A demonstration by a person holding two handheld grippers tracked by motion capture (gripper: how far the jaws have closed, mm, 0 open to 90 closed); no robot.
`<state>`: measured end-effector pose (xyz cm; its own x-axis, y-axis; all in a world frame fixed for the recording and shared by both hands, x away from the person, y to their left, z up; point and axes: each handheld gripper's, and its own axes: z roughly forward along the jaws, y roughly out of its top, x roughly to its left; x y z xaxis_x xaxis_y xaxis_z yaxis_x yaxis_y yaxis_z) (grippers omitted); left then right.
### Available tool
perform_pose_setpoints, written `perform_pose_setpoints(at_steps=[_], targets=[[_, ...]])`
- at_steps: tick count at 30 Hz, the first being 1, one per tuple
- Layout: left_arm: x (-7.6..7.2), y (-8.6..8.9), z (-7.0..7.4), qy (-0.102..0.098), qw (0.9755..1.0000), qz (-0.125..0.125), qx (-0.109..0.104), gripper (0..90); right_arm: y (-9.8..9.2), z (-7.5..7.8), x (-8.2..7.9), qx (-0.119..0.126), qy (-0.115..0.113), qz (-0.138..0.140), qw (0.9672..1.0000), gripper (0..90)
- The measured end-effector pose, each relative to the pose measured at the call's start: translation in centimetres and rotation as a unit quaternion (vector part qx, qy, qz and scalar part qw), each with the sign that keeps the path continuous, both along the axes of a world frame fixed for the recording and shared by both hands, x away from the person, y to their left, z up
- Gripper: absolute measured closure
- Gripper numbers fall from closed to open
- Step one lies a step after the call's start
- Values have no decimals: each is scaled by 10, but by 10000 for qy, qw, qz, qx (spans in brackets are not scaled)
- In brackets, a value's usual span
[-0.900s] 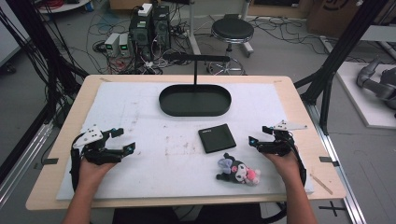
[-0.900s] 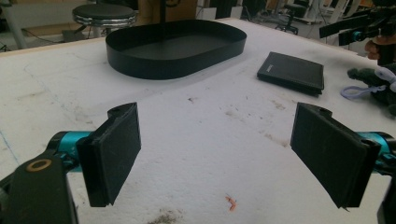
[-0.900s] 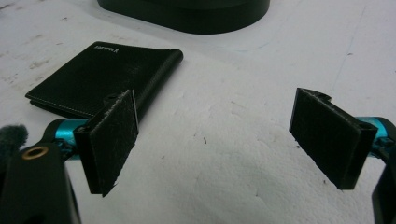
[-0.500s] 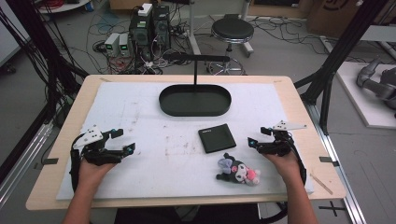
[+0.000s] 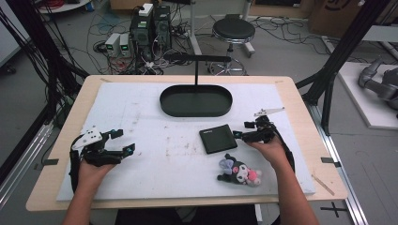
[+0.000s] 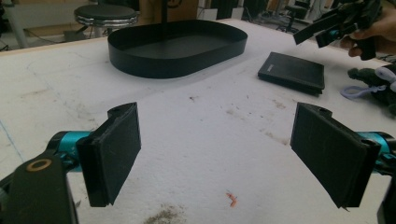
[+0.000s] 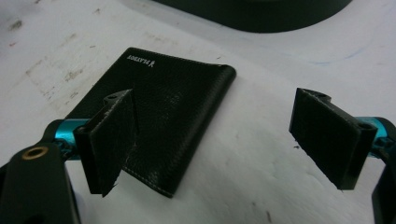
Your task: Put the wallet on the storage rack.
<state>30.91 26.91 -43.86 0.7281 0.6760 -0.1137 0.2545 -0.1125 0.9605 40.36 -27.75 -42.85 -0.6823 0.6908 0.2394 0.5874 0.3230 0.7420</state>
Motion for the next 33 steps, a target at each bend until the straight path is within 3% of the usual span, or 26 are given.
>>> perform_pose_setpoints(at_steps=[4, 6, 9, 12, 13, 14, 18, 20, 27, 31, 33], targets=[[-1, -2, 1, -55, 10000, -72, 21, 162, 15, -7, 7, -132, 273, 108, 9995, 160], [-1, -4, 1, -52, 10000, -82, 14, 162, 28, -17, 8, -357, 524, 279, 9976, 181], [-1, -4, 0, -73, 9999, -82, -2, 162, 31, -15, 5, -510, 443, 213, 9975, 257], [-1, -4, 1, -89, 9999, -81, -35, 162, 30, -14, 4, -427, 527, 160, 9976, 371], [-1, -5, 1, -95, 9999, -87, -42, 162, 29, -14, 4, -421, 521, 141, 9977, 433], [-2, -5, 1, -98, 9999, -87, -49, 162, 28, -14, 4, -299, 654, 233, 9971, 525], [-2, -5, 1, -96, 9999, -83, -36, 162, 26, -16, 5, -125, 802, 132, 9966, 637], [-2, -6, 0, -88, 9999, -81, -10, 162, 23, -16, 6, 57, 972, 7, 9952, 743], [-2, -6, 0, -103, 9999, -88, 4, 162, 26, -12, 3, -109, 767, 23, 9970, 831], [-1, -5, 0, -73, 9999, -111, 7, 162, 22, -6, 3, 125, 764, 62, 9970, 853], [-1, -5, -1, -61, 9999, -101, -35, 162, 19, 4, 2, 208, 625, 109, 9978, 856]])
